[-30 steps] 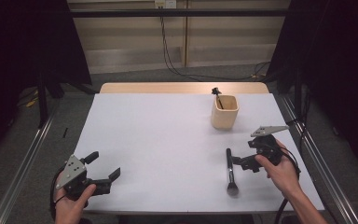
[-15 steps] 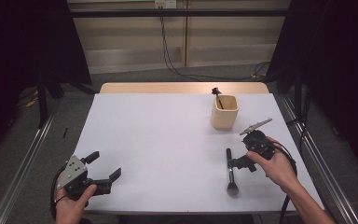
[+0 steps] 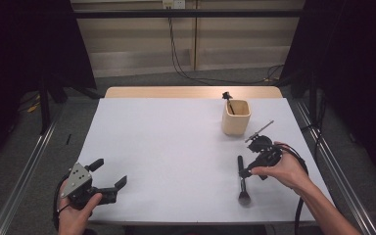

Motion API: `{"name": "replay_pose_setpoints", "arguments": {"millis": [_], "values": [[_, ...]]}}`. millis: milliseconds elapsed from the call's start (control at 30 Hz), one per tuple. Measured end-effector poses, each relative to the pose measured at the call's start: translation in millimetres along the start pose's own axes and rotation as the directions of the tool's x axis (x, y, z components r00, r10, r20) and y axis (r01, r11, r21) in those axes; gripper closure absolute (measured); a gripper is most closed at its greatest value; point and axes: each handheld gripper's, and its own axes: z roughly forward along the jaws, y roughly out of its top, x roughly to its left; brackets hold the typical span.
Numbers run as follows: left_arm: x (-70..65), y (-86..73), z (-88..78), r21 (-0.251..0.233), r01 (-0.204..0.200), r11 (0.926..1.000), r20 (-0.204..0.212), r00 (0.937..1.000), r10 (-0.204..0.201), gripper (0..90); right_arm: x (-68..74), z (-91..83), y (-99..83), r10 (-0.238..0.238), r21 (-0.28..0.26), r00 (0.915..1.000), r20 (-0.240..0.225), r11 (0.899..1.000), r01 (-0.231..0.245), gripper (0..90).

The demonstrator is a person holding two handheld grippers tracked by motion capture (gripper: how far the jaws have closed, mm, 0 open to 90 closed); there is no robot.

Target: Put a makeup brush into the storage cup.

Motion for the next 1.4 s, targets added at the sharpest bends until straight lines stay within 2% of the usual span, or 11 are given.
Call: {"name": "replay_pose_setpoints", "arguments": {"millis": [100, 233, 367, 433, 467, 733, 900, 1067, 1267, 1400], "values": [[0.4, -0.2, 0.1, 0.002, 0.001, 1.0, -0.002, 1.0, -0.001, 2.8, -0.2, 5.2, 2.6, 0.021, 0.025, 0.9997, -0.016, 0.999, -0.021, 11.4], [0.1, -0.1, 0.1, 0.001, 0.0, 1.0, 0.0, 1.0, 0.0, 2.8, 2.2, 12.8, 4.4, 0.03, 0.054, 0.9988, -0.04, 0.998, -0.028, 19.9], [0.5, -0.2, 0.0, 0.002, 0.001, 1.0, 0.0, 1.0, -0.001, 2.8, 5.1, 20.2, 3.2, 0.038, 0.066, 0.9985, -0.04, 0.997, -0.035, 28.3], [0.5, -0.4, -0.1, 0.004, 0.0, 1.0, -0.001, 1.0, 0.0, 2.8, 5.4, 22.5, 2.4, 0.052, 0.071, 0.9978, -0.04, 0.996, -0.049, 29.0], [0.5, -0.4, 0.0, 0.005, 0.001, 1.0, -0.002, 1.0, -0.001, 2.8, 4.7, 24.0, 2.1, 0.062, 0.077, 0.997, -0.047, 0.995, -0.058, 33.1], [0.6, -0.4, -0.1, 0.007, 0.0, 1.0, -0.001, 1.0, 0.0, 2.8, 7.4, 31.9, 1.1, 0.085, 0.125, 0.9941, -0.067, 0.989, -0.076, 39.8], [1.2, -0.8, 0.1, 0.01, -0.003, 0.9999, -0.004, 1.0, 0.003, 2.8, 6.9, 39.2, -1.0, 0.089, 0.134, 0.9942, -0.061, 0.988, -0.08, 43.5], [0.9, -0.7, 0.5, 0.012, -0.006, 0.9999, -0.003, 1.0, 0.006, 2.8, 8.4, 39.3, -1.0, 0.09, 0.134, 0.995, -0.044, 0.987, -0.084, 46.4], [1.6, -1.2, -0.4, 0.01, 0.002, 1.0, -0.008, 1.0, -0.002, 2.8, 12.0, 39.4, -0.5, 0.062, 0.148, 0.998, -0.001, 0.987, -0.062, 55.7], [2.4, -1.3, -0.4, 0.013, 0.002, 0.9999, -0.012, 0.9999, -0.002, 2.8, 11.0, 39.3, -1.1, 0.055, 0.151, 0.9985, -0.003, 0.987, -0.054, 58.1]]}}
